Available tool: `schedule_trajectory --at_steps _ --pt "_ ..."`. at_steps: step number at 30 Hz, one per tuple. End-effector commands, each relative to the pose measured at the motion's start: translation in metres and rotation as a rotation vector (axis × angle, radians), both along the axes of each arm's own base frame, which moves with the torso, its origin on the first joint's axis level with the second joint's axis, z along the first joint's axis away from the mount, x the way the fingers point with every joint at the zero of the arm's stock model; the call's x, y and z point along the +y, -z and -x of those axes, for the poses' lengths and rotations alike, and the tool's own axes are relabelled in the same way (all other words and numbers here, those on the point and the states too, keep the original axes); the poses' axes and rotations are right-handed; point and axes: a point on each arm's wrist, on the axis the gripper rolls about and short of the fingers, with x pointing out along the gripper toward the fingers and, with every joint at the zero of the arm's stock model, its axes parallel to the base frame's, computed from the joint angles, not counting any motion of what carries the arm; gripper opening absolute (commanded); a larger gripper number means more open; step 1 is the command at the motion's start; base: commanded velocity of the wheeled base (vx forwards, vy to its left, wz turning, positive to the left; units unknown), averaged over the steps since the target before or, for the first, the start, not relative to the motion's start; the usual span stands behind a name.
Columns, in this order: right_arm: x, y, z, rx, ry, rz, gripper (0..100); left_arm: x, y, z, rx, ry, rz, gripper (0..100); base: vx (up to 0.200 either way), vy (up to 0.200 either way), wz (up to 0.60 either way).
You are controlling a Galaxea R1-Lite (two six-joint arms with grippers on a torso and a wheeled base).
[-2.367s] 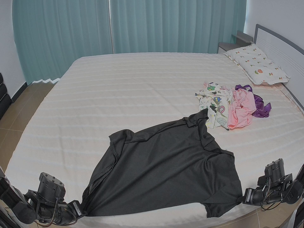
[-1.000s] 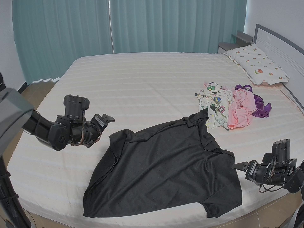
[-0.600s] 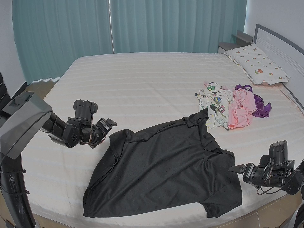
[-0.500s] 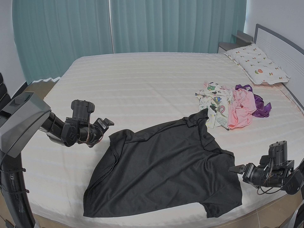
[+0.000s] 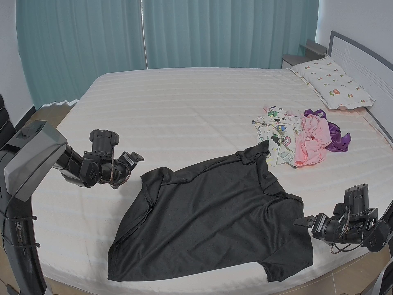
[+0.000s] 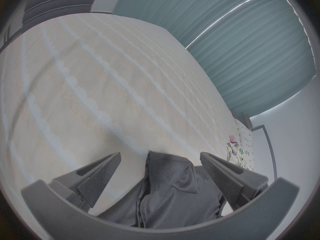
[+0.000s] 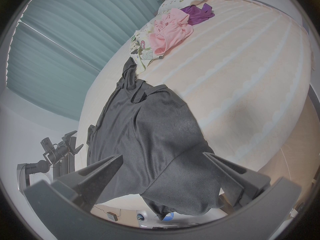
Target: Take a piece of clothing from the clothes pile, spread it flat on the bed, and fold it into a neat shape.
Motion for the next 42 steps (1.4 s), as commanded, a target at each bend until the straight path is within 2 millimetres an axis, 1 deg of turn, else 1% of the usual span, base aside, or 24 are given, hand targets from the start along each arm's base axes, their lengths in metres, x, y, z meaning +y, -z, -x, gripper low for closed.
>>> schedule_trajectory --at_steps 1,3,4,5,10,14,18,26,27,30,35,40,41,42 --pt "0.0 0.003 -0.001 0.012 -0.001 0.002 100 -0.005 0.006 -0.001 0.01 0.012 -0.002 100 0.0 0.0 0.0" --pt "0.001 0.003 -0.001 0.002 -0.002 0.002 100 -0.014 0.016 -0.001 0.018 0.032 -0.009 100 0.0 0.0 0.0" --pt "0.001 0.003 -0.001 0.002 -0.002 0.002 100 -0.014 0.016 -0.001 0.018 0.032 -0.009 100 0.0 0.0 0.0" --pt "0.002 0.004 0.0 0.003 -0.009 0.001 100 -0.021 0.022 -0.004 0.005 0.037 -0.016 100 0.0 0.0 0.0" --pt "0.007 0.004 0.002 0.007 -0.032 0.001 100 -0.023 0.022 -0.005 -0.01 0.038 -0.006 100 0.0 0.0 0.0" --pt "0.007 0.005 0.003 0.011 -0.033 0.001 100 -0.024 0.024 -0.004 -0.006 0.04 -0.007 100 0.0 0.0 0.0" --pt "0.007 0.005 0.003 0.011 -0.033 0.001 100 -0.03 0.024 -0.002 -0.005 0.056 -0.008 100 0.0 0.0 0.0" --pt "0.007 0.005 0.003 0.012 -0.033 0.001 100 -0.032 0.027 -0.002 -0.001 0.062 -0.01 100 0.0 0.0 0.0" --pt "0.007 0.005 0.003 0.014 -0.033 0.002 100 -0.032 0.027 -0.002 -0.001 0.062 -0.01 0 0.0 0.0 0.0" --pt "0.007 0.007 0.002 0.021 -0.033 0.003 100 -0.032 0.035 -0.005 0.005 0.06 -0.014 0 0.0 0.0 0.0" --pt "0.007 0.008 0.002 0.028 -0.032 0.003 100 -0.032 0.037 -0.007 0.008 0.057 -0.015 0 0.0 0.0 0.0" --pt "0.007 0.008 0.002 0.026 -0.033 0.004 100 -0.028 0.035 -0.009 -0.004 0.046 -0.014 0 0.0 0.0 0.0" --pt "0.007 0.008 0.002 0.026 -0.033 0.004 100 -0.021 0.029 -0.013 -0.032 0.018 -0.013 0 0.0 0.0 0.0" --pt "0.007 0.008 0.002 0.026 -0.032 0.003 100 -0.017 0.027 -0.015 -0.043 0.006 -0.014 0 0.0 0.0 0.0"
